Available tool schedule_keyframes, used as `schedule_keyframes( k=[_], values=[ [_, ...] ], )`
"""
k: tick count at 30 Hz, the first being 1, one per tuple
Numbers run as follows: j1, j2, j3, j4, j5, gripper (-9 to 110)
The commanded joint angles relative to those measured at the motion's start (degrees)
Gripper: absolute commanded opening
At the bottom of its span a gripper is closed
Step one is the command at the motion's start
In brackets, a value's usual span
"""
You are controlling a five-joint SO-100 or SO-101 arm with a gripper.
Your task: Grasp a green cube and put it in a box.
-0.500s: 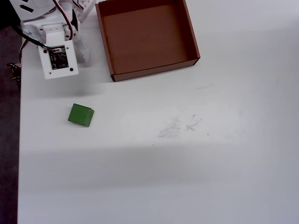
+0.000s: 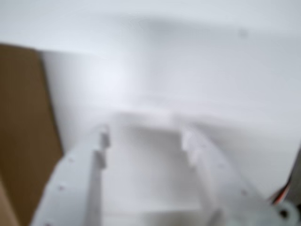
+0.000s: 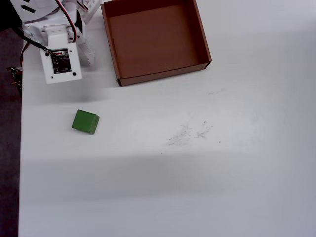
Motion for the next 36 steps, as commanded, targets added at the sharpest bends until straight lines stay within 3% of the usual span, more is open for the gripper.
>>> schedule_keyframes(
  k=[1, 14, 16, 20, 25, 36],
  values=[
    [-0.62, -0.35, -0.35, -0.70, 0.35, 21],
    [2.55, -0.35, -0.35, -0.70, 0.44, 21],
    [2.55, -0.35, -0.35, -0.70, 0.44, 16],
    [3.34, -0.35, -0.35, -0.70, 0.70, 22],
    [3.87, -0.79, -0.35, -0.88, 0.97, 17],
    [3.16, -23.12, -14.94, -15.21, 11.60, 26]
  ],
)
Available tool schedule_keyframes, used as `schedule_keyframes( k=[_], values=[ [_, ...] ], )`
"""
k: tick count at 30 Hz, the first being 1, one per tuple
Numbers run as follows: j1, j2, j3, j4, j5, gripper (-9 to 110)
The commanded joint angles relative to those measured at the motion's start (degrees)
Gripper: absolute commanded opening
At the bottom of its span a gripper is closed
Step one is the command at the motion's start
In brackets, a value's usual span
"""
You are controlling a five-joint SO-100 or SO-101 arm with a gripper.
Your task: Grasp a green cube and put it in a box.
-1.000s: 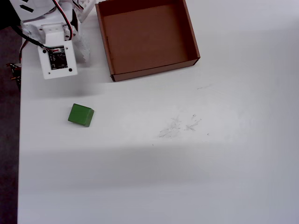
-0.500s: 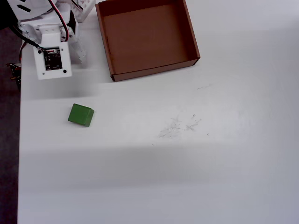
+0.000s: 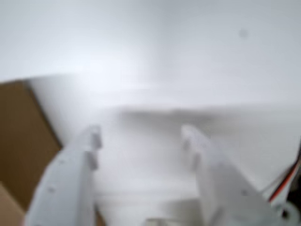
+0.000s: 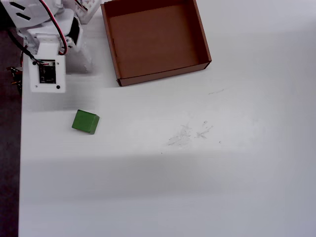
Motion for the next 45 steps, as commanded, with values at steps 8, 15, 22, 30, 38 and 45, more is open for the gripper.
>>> schedule_keyframes(
  k=[8, 15, 22, 30, 38, 45],
  values=[
    [-1.14, -28.04, -26.37, -8.00, 9.40, 28],
    [-0.97, -41.92, -35.07, -13.62, 12.83, 33],
    [0.26, -50.01, -40.43, -14.50, 12.22, 36],
    [1.05, -54.14, -39.02, -17.67, 9.93, 36],
    [2.20, -59.50, -39.11, -20.57, 5.71, 35],
    [2.11, -62.84, -39.11, -21.88, 5.62, 32]
  ],
)
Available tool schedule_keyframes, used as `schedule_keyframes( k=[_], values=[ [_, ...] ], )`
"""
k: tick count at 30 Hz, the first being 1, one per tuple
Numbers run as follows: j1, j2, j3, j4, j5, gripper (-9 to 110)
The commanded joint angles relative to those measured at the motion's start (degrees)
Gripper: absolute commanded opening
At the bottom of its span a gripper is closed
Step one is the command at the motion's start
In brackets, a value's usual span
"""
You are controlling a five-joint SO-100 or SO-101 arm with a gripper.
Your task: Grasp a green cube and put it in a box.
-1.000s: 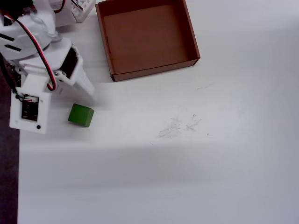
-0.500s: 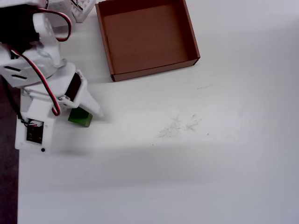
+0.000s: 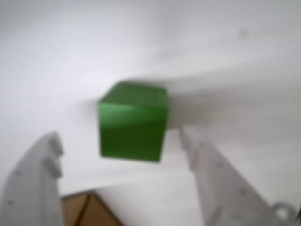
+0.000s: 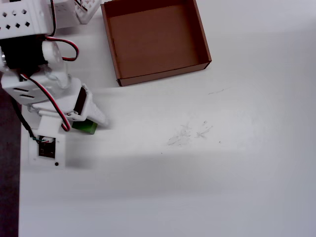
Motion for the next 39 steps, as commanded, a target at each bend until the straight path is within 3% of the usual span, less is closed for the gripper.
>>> schedule_keyframes(
  k=[1, 39],
  values=[
    [0.26, 0.00, -1.23, -1.49, -0.79, 32],
    [-2.81, -6.06, -4.83, -3.43, 2.46, 14]
  ],
)
